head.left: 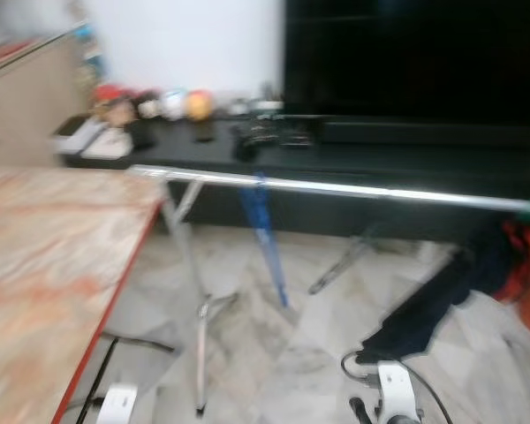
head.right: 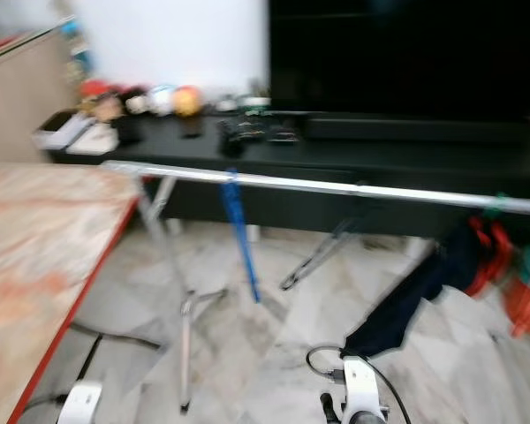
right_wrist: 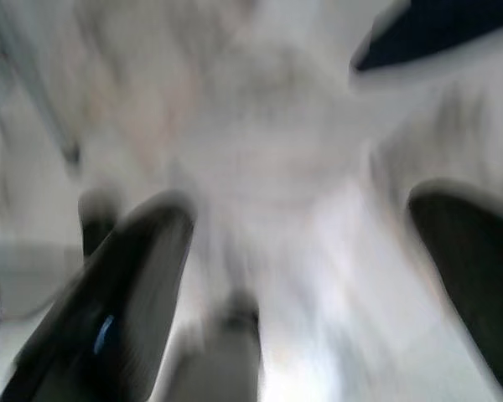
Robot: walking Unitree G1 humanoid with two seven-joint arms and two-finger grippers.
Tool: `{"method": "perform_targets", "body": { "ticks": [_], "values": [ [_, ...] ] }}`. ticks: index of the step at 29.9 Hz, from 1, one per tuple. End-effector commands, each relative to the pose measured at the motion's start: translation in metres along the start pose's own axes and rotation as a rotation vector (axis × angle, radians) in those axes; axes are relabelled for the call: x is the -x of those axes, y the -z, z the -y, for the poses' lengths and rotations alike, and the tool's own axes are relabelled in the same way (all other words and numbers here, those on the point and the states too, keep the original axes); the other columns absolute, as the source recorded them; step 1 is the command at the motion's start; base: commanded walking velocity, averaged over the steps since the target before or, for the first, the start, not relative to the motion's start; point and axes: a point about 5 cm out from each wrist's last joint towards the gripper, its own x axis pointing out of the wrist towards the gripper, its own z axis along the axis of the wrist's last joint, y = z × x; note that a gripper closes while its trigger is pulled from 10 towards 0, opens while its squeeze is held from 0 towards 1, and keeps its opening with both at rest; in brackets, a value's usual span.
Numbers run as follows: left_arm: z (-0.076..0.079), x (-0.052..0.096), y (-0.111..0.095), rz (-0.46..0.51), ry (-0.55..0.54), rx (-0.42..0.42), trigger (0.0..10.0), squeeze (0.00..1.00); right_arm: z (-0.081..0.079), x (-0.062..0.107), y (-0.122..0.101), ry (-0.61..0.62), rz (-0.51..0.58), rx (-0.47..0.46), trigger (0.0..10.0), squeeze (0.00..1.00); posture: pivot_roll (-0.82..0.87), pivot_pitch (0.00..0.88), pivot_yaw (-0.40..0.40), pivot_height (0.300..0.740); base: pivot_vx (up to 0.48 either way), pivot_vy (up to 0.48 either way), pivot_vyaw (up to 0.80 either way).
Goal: Hang hanger
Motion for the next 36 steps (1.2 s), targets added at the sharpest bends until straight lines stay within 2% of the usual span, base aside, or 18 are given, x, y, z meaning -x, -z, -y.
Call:
{"method": "perform_targets", "body": {
  "ticks": [1,29,36],
  "values": [
    [-0.0050,0.0008,0.0014,-0.013,-0.011,-0.021,10.0,0.00,-0.0033,0.0003,0.0039,-0.009,-0.009,-0.001,10.0,0.00,-0.12,0.000,0.052,0.740,-0.281,0.000,0.00],
    [-0.0038,0.0008,0.0016,-0.016,-0.001,-0.041,10.0,0.00,-0.0047,0.0008,0.0086,-0.005,-0.025,-0.015,10.0,0.00,-0.11,0.000,0.048,0.740,-0.281,0.000,0.00],
    [-0.0038,0.0006,0.0007,-0.013,-0.006,-0.028,10.0,0.00,-0.0049,0.0007,0.0079,-0.010,-0.025,-0.011,10.0,0.00,-0.11,0.000,0.048,0.740,-0.282,0.000,-0.72]
  ]
}}
